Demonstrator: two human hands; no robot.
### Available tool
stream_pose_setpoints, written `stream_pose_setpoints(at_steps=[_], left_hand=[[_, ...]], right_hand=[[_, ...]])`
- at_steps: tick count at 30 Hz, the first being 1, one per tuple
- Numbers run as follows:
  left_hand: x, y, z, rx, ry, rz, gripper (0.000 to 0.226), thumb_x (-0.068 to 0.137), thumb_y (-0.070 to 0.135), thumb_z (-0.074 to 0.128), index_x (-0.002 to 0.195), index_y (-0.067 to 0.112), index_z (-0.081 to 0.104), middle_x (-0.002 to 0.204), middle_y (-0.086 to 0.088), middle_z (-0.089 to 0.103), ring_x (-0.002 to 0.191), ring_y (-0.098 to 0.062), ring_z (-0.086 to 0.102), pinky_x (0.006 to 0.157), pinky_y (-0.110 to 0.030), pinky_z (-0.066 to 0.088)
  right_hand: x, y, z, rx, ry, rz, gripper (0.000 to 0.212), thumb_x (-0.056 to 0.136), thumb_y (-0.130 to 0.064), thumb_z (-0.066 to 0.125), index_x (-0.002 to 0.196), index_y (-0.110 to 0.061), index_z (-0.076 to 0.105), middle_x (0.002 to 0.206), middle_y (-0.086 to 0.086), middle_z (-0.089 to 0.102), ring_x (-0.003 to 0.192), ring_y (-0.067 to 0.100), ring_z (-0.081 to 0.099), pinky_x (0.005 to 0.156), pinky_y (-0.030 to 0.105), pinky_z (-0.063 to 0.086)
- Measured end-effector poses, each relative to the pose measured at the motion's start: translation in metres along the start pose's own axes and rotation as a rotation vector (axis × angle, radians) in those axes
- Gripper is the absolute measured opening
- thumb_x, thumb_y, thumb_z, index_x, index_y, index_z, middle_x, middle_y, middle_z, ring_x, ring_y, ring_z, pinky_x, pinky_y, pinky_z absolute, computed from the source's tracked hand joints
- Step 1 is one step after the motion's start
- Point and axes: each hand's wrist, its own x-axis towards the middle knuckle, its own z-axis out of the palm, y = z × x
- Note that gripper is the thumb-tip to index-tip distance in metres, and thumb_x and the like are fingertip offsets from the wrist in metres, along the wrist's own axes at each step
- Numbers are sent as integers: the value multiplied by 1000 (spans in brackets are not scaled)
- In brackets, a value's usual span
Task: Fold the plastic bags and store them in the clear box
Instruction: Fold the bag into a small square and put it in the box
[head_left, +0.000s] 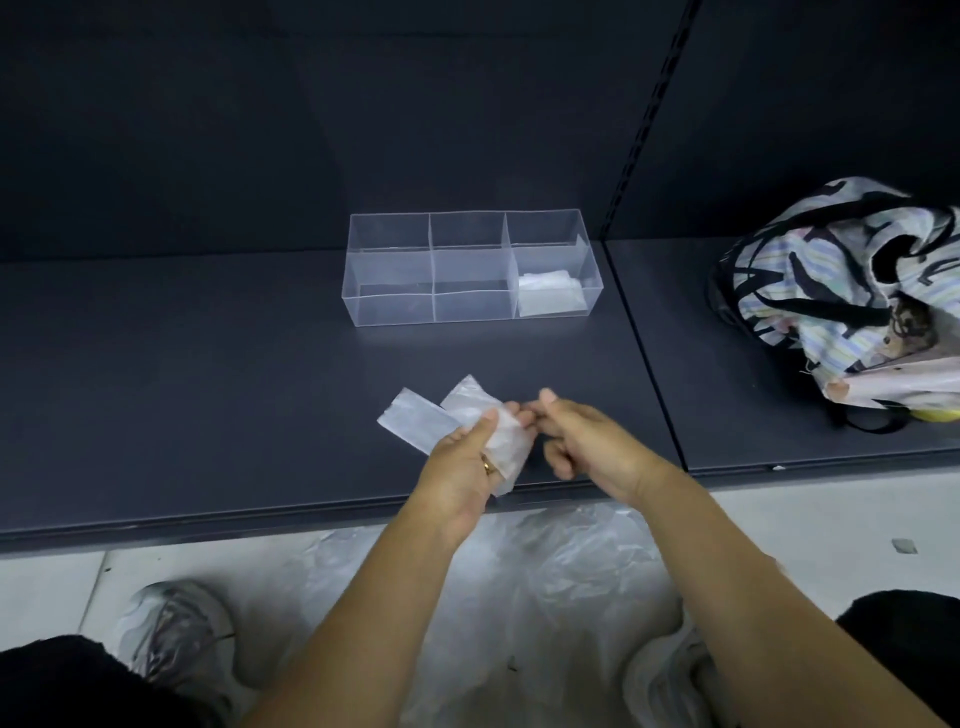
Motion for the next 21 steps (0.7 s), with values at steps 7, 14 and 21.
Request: stream_pose_setpoints(at_steps=[7,14,21], left_hand=[[27,8,-30,-71,163,-79,24,100,17,47,113,4,62,113,-14,69,101,-21,67,79,-33,56],[46,22,-54,232,516,-27,22,93,22,62,105,4,58,87,-8,62,74,-17,64,56,-21,57],[53,38,-72,352,619,88,15,90,14,66,97,1,65,79,-8,64,67,-19,64,50,-22,55]], right_hand=[[16,21,14,-316,-8,75,17,87,-17,68,103,-14,63,79,4,70,60,12,53,55,22,45],[20,34,22,-306,213,77,13,84,-6,69,96,-9,65,73,2,68,42,3,50,44,13,40],[30,29,24,-318,245,117,11,80,-3,71,87,-9,65,75,6,70,43,10,50,47,17,44]])
